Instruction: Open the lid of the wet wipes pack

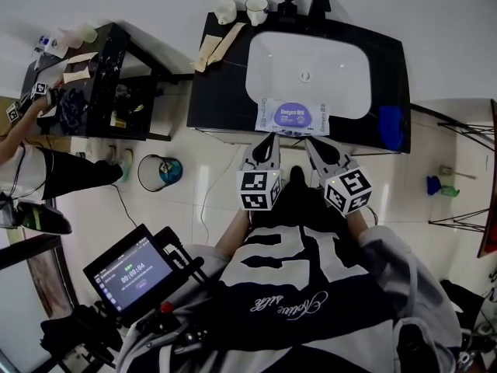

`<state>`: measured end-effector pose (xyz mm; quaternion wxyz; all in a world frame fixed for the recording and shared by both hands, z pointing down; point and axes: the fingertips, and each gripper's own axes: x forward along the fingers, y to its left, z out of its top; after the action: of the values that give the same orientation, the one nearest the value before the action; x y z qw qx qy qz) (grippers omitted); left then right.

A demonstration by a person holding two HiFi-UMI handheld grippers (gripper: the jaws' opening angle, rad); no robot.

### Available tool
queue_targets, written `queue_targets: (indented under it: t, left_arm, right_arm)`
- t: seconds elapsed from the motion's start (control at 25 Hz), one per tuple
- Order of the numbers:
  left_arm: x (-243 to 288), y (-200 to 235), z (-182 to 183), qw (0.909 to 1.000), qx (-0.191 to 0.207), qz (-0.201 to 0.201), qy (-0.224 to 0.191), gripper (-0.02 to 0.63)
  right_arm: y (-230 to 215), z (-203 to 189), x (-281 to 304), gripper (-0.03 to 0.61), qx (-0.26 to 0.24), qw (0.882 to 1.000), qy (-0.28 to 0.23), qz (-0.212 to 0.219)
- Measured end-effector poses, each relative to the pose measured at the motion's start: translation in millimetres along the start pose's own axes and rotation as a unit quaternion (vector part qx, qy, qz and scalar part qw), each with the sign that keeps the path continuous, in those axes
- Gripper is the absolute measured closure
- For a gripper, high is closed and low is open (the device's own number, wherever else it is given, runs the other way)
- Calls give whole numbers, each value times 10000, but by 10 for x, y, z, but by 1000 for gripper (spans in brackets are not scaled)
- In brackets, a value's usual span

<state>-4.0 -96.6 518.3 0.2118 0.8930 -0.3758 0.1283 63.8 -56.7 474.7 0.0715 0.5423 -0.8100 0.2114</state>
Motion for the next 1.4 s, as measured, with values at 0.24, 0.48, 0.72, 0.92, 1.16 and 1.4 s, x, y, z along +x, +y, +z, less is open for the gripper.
queue_targets:
  t: [0.24,0.48,0.72,0.92,1.16,1.4]
  left_arm:
    - [384,136,-145,9989,-227,297,288,615]
    - [607,279,-425,9948,-490,608,659,615]
    - [646,363,-602,9907,-632,830,875,615]
    - [682,405,-671,9871,-928,896,947,615]
    - [714,418,-697,9863,-1032,945,875,615]
    - [663,402,-672,9849,-1162,910,905,615]
  right_arm:
    - [-242,-119,326,578,-203,9980,496,331]
    - [-430,-355,620,578,-675,9884,1222,603]
    - [-434,-455,765,552,-1098,9754,1634,987]
    - [-422,-536,823,527,-1544,9626,1878,1198]
    - [-375,-678,918,511,-2211,9387,2186,1491]
    - [-294,-789,947,482,-2758,9111,2570,1666]
